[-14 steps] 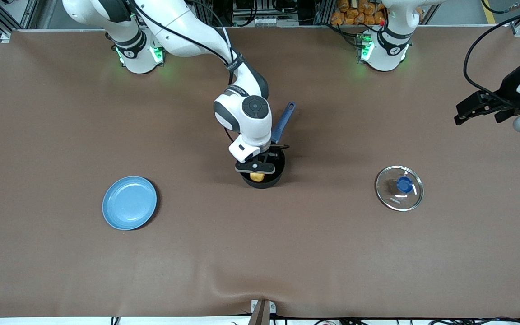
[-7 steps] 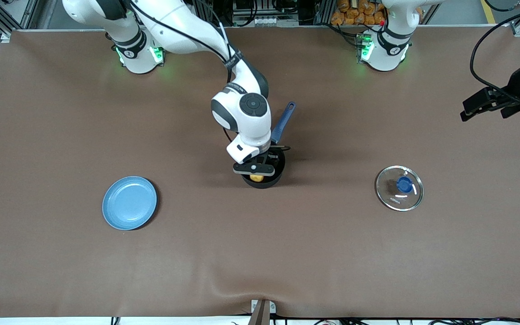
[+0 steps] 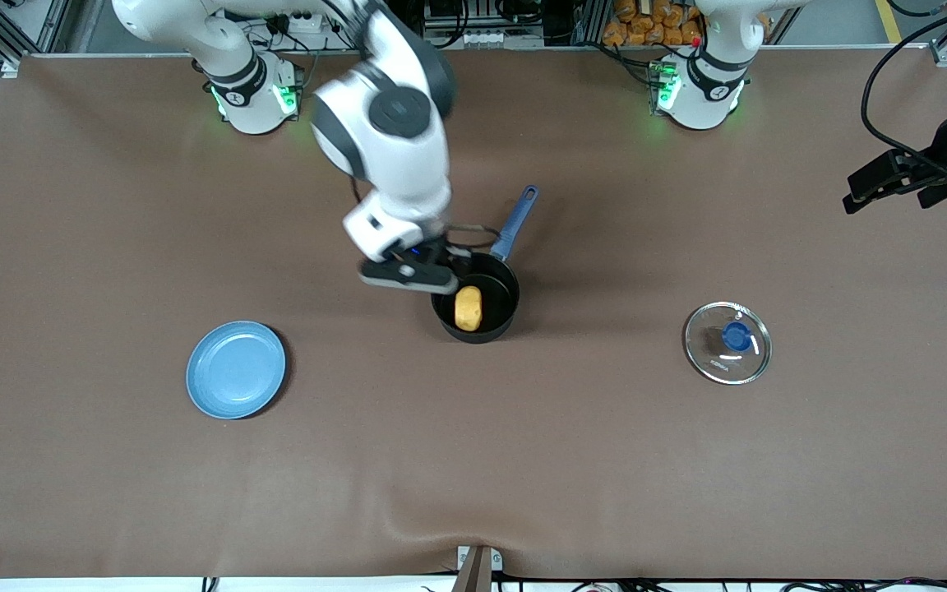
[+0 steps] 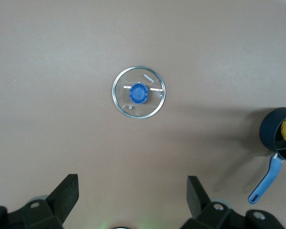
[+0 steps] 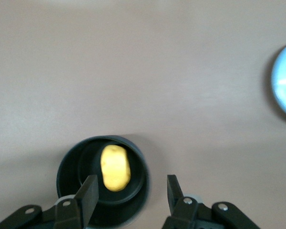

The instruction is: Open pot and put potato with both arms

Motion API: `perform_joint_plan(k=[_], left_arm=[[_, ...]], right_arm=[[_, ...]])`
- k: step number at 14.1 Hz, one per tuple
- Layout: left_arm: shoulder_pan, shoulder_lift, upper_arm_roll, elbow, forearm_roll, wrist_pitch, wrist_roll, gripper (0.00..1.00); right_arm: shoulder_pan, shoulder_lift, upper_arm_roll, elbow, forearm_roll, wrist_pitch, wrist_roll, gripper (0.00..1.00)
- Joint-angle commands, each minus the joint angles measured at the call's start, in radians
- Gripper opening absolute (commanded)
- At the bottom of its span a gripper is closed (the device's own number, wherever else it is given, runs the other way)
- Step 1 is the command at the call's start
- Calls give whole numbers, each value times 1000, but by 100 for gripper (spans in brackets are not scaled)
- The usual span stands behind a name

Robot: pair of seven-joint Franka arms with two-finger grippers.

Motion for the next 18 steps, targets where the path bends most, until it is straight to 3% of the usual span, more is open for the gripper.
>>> perform_joint_plan(k=[1, 5, 9, 12, 18], left_arm=[[12, -1, -1, 24, -3, -22, 10, 100], [12, -4, -2, 24, 31, -24, 10, 100], [12, -6, -5, 24, 33, -53, 15, 100], [5, -3, -16, 24, 51, -52, 23, 100], [0, -1, -39, 24, 83, -52, 23, 100]], right_arm=[[-81, -162, 13, -35, 25, -145, -154, 67], [-248, -265, 8, 62, 63, -412, -435, 71], [-405, -272, 8, 202, 49, -587, -714, 89], [-531, -273, 8, 233, 48, -612, -885, 100], [-670, -279, 8, 241, 16, -615, -1045, 100]])
